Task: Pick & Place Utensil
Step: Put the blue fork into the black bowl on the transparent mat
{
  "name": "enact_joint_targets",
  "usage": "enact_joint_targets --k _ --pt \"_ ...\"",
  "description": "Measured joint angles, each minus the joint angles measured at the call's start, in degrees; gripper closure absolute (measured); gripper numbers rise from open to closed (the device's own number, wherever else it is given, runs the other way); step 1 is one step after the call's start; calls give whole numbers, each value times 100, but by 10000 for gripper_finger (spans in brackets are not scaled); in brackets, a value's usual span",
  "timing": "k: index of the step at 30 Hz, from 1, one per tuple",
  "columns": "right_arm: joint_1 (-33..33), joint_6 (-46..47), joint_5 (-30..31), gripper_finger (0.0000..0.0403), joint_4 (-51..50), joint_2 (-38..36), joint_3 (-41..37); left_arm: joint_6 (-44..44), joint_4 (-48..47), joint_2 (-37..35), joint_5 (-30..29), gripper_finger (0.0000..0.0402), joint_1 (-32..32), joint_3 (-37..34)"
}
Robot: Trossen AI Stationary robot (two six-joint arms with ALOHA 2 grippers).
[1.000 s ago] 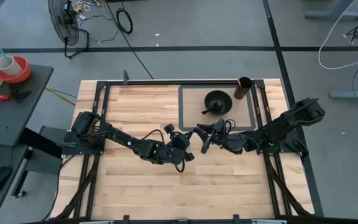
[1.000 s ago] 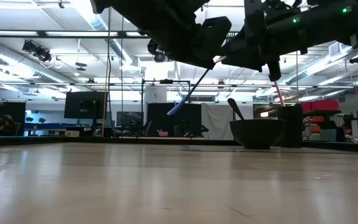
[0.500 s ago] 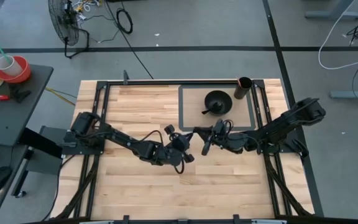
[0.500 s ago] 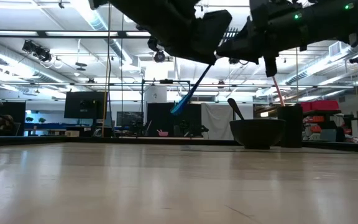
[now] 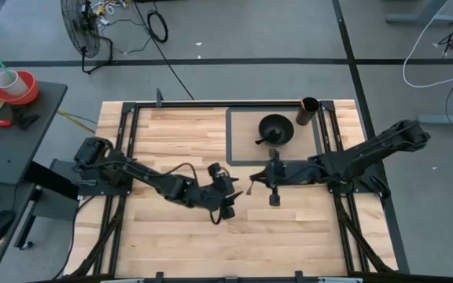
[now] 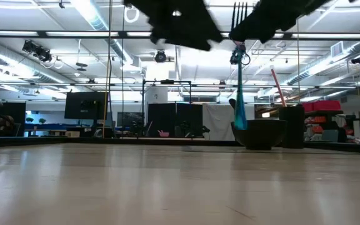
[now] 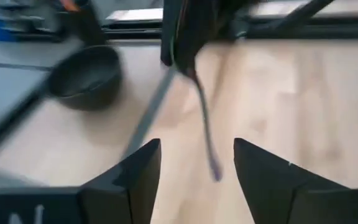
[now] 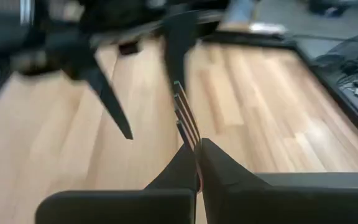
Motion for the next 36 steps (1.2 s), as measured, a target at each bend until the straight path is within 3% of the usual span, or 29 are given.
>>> enact_joint_targets --k 3,6,13,24,36 --pt "20 -368 -284 401 -1005 232 567 -19 403 64 742 188 219 6" --pt "24 -516 -475 401 -1368 416 888 -7 748 66 1064 189 333 2" --pt "73 -649 -585 398 -1007 418 970 136 997 66 1622 209 373 4" --pt "92 -882 -597 396 -792 379 985 145 1394 66 1563 245 447 4" --pt "94 -916 -400 396 -497 379 983 156 1416 66 1575 353 482 4"
